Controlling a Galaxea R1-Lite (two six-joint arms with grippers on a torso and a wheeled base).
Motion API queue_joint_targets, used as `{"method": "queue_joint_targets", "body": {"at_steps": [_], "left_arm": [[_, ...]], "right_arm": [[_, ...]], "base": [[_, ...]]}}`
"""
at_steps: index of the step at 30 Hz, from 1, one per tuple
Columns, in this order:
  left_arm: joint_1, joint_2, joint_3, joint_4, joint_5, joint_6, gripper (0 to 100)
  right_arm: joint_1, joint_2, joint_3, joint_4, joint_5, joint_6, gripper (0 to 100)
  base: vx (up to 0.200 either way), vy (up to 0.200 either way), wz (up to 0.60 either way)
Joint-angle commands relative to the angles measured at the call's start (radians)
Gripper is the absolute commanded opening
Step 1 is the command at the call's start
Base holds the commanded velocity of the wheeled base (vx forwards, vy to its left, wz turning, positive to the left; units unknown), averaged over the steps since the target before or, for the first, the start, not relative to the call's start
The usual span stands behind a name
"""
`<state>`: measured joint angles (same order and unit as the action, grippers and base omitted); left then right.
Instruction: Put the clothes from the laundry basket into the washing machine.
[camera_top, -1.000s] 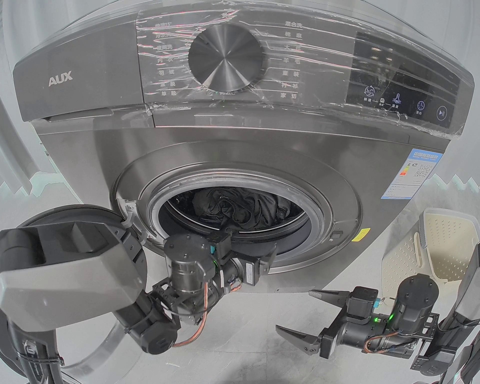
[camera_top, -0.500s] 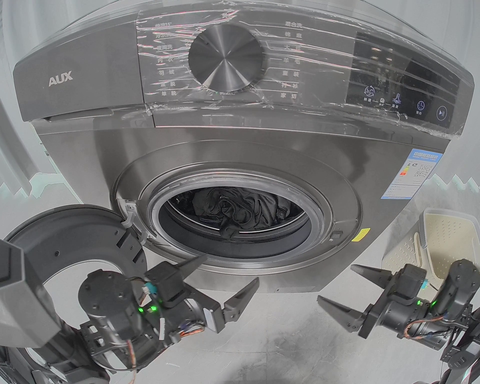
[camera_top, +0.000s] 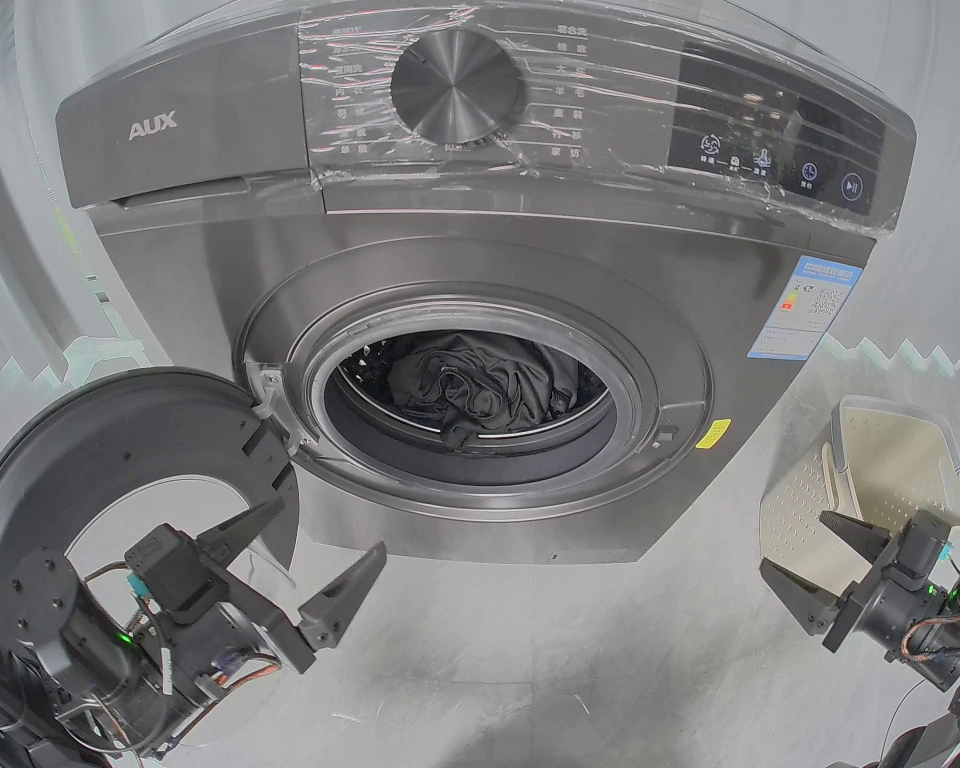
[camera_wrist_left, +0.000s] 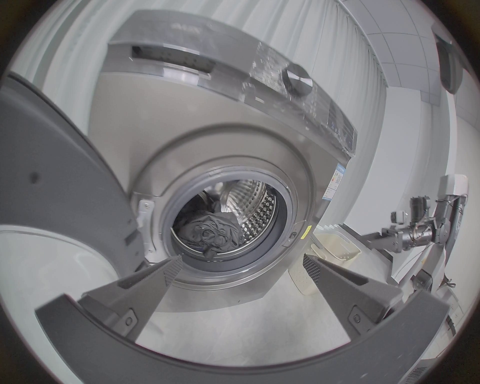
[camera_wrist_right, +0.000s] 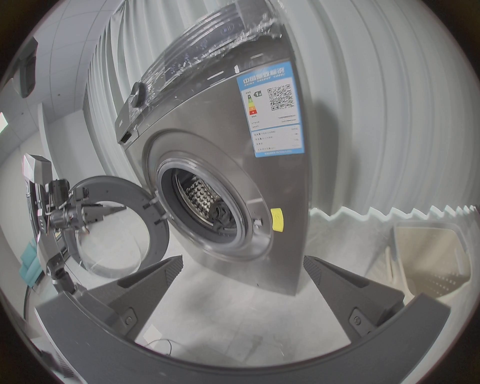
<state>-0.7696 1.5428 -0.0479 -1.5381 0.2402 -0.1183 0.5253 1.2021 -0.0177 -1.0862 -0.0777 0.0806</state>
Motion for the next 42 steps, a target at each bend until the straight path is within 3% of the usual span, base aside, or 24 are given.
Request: {"method": "queue_joint_targets", "body": {"at_steps": [1, 8, 15, 17, 22, 24, 27, 33, 35, 36, 38, 40, 42], "left_arm": [[0.124, -0.26, 0.048, 0.079, -0.001, 0.034, 100], [0.182, -0.486, 0.048, 0.342, -0.002, 0.074, 100], [0.302, -0.652, 0.048, 0.5, -0.007, 0.066, 100], [0.365, -0.73, 0.048, 0.576, -0.027, 0.065, 100], [0.415, -0.894, 0.048, 0.783, -0.105, 0.063, 100], [0.461, -1.018, 0.048, 0.944, -0.16, 0.065, 100], [0.541, -1.139, 0.048, 1.092, -0.177, 0.069, 100], [0.639, -1.363, 0.048, 1.32, -0.185, 0.072, 100], [0.662, -1.448, 0.048, 1.449, -0.19, 0.075, 100], [0.662, -1.451, 0.048, 1.457, -0.19, 0.075, 100], [0.665, -1.455, 0.045, 1.5, -0.182, 0.055, 100], [0.668, -1.455, 0.046, 1.504, -0.18, 0.058, 100], [0.727, -1.466, 0.045, 1.507, -0.179, 0.071, 100]], "right_arm": [[-0.12, -0.389, 0.016, 0.299, -0.007, -0.022, 100], [-0.249, -0.631, 0.016, 0.528, 0.001, -0.044, 100], [-0.303, -0.727, 0.016, 0.603, 0.004, -0.042, 100], [-0.303, -0.806, 0.016, 0.672, 0.004, -0.041, 100], [-0.337, -0.96, 0.016, 0.824, 0.006, -0.045, 100], [-0.366, -1.05, 0.016, 0.917, 0.009, -0.051, 100], [-0.383, -1.112, 0.016, 1.034, 0.004, -0.045, 100], [-0.383, -1.11, 0.016, 1.02, -0.04, -0.045, 100], [-0.384, -1.11, 0.016, 1.022, -0.134, -0.064, 100], [-0.384, -1.11, 0.016, 1.022, -0.14, -0.064, 100], [-0.386, -1.11, 0.016, 1.022, -0.197, -0.045, 100], [-0.386, -1.11, 0.016, 1.022, -0.203, -0.033, 100], [-0.386, -1.11, 0.016, 1.02, -0.203, -0.033, 100]], "base": [[-0.2, 0.0, 0.0], [-0.2, 0.0, 0.0], [-0.2, 0.0, 0.0], [-0.2, 0.0, 0.0], [-0.08, 0.0, 0.0], [0.0, 0.0, 0.0], [0.0, 0.0, 0.0], [0.0, 0.167, 0.0], [0.0, 0.2, 0.0], [0.0, 0.2, 0.0], [0.0, 0.2, 0.0], [0.0, 0.2, 0.0], [0.0, 0.2, 0.0]]}}
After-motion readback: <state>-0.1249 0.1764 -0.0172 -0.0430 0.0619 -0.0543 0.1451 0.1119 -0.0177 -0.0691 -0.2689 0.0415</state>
